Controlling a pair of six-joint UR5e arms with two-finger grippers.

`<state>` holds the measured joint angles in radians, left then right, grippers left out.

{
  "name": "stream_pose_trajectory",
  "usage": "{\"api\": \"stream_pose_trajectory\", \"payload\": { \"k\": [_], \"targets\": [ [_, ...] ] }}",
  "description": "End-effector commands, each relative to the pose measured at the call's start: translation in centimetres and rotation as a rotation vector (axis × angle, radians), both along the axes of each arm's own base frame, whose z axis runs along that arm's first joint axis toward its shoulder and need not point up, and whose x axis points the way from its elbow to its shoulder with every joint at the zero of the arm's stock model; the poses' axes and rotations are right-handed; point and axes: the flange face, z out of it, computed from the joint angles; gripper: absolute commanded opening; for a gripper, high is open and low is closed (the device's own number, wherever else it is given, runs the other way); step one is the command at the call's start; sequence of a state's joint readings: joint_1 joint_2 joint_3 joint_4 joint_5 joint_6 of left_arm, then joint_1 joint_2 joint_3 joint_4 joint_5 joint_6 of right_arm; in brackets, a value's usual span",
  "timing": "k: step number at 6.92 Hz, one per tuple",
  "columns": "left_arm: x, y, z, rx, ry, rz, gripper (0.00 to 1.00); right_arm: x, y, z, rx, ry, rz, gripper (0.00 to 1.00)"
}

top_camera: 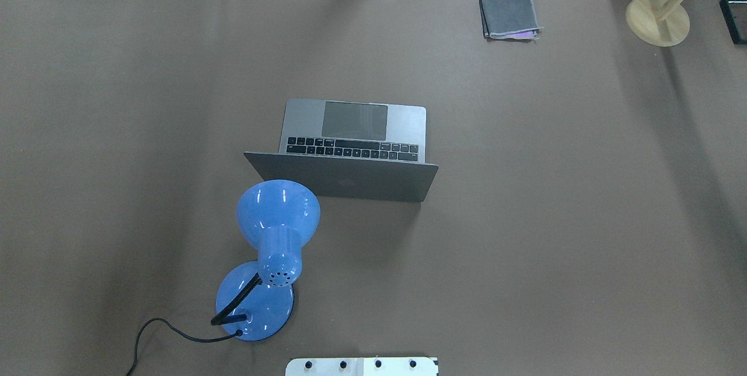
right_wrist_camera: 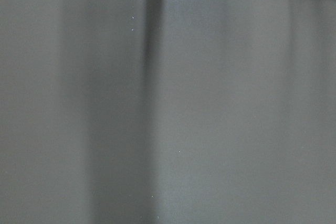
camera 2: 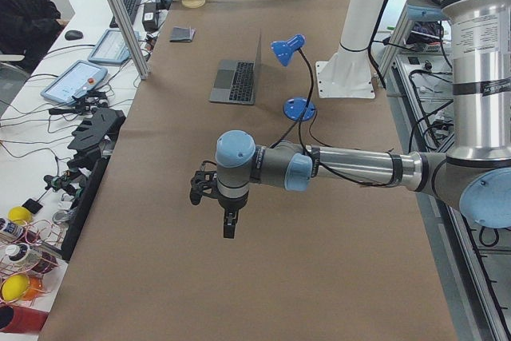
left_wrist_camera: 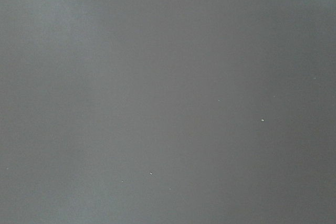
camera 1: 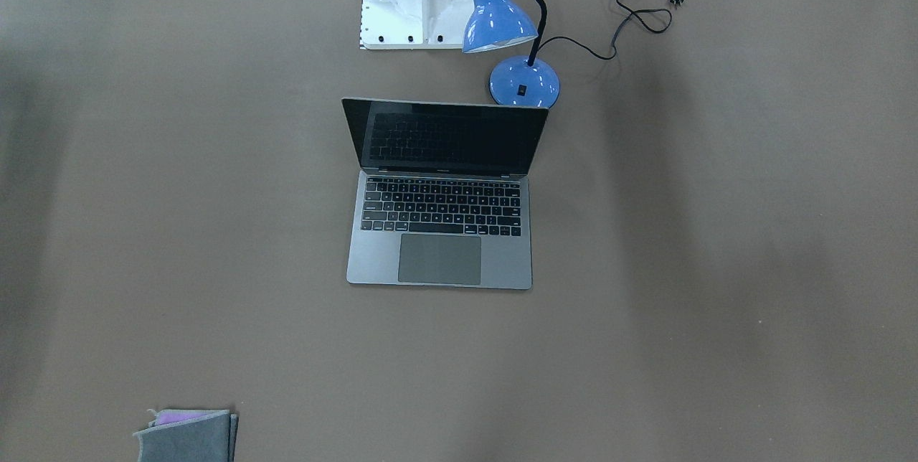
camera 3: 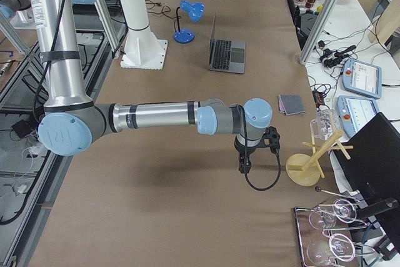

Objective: Close laptop

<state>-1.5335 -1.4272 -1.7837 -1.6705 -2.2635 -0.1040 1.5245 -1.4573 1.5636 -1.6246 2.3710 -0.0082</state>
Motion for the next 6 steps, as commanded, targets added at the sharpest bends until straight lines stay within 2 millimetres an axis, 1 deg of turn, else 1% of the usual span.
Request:
{"api": "stream_pose_trajectory", "payload": {
  "k": [1, 4, 6],
  "targets": [
    [0.19, 0.03, -0.49, 0.001, 0.037, 0.004, 0.98, -0.15, -0.07, -0.22, 0.002, -0.011, -0.002, 1.00],
    [0.12, 0.03, 0.01, -0.005, 0.028, 0.004, 0.98, -0.25, -0.07, -0.17, 0.000, -0.014, -0.003, 1.00],
    [0.12, 0.05, 0.24, -0.010, 0.027, 0.004, 0.98, -0.28, -0.40, -0.59, 0.008, -0.016, -0.003, 1.00]
  ]
}}
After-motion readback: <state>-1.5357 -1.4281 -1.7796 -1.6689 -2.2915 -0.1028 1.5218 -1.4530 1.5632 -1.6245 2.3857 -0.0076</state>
